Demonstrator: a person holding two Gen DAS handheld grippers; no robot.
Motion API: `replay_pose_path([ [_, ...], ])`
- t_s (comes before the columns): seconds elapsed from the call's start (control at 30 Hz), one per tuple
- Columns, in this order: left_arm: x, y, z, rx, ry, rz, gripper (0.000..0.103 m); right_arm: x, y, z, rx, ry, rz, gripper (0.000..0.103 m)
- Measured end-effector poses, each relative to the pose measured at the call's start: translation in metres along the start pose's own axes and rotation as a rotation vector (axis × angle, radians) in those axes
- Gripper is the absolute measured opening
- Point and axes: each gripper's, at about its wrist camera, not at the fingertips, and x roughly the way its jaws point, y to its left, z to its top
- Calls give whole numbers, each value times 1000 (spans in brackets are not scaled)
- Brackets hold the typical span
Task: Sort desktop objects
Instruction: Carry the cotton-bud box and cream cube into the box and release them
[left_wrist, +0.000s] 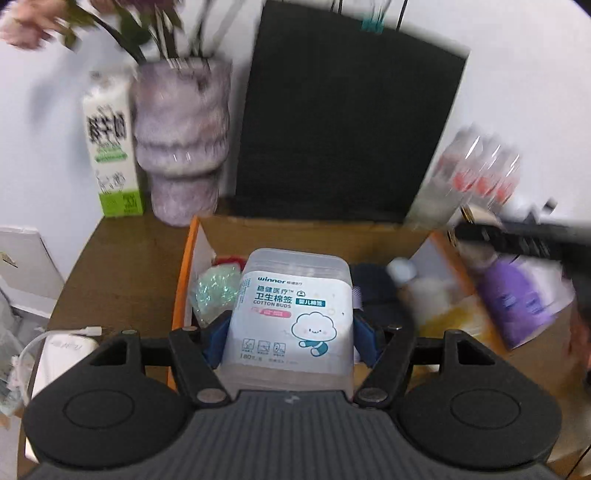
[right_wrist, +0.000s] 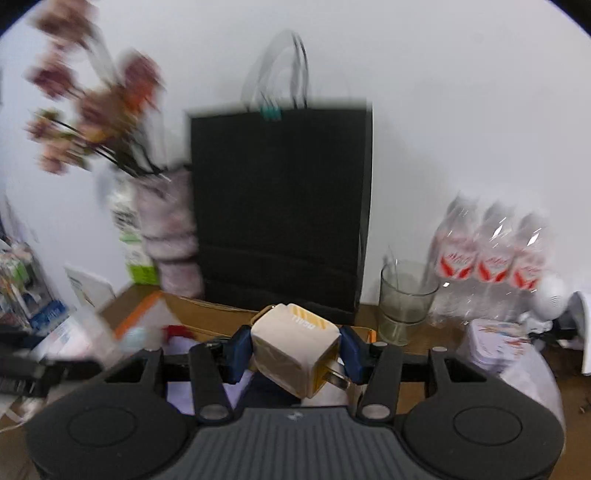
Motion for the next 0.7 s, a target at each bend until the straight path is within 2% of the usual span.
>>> replay_pose_path([
  [0.13,37,4,-4,23,70,14,68,87,-9,2,-4,176,-67,50],
  [0.23,52,8,-10,30,85,27,68,120,-9,-4,-43,230,-89,50],
  [0.33,60,9,-11,31,106,9,68,142,-6,-7,-73,268,-116,50],
  [0.43,67,7,-10,42,141,5,70,146,-3,-7,-112,277,-141,51],
  [0.5,68,10,-6,19,160,-3,70,139,-1,-3,-105,268,-147,56],
  [0.57,60,12,2,-10,142,-6,73,125,0,3,-92,240,-153,63],
  [0.63,47,12,10,-20,122,-6,78,107,1,10,-78,223,-146,66],
  [0.7,30,13,18,-38,95,10,78,90,2,13,-65,213,-133,69],
])
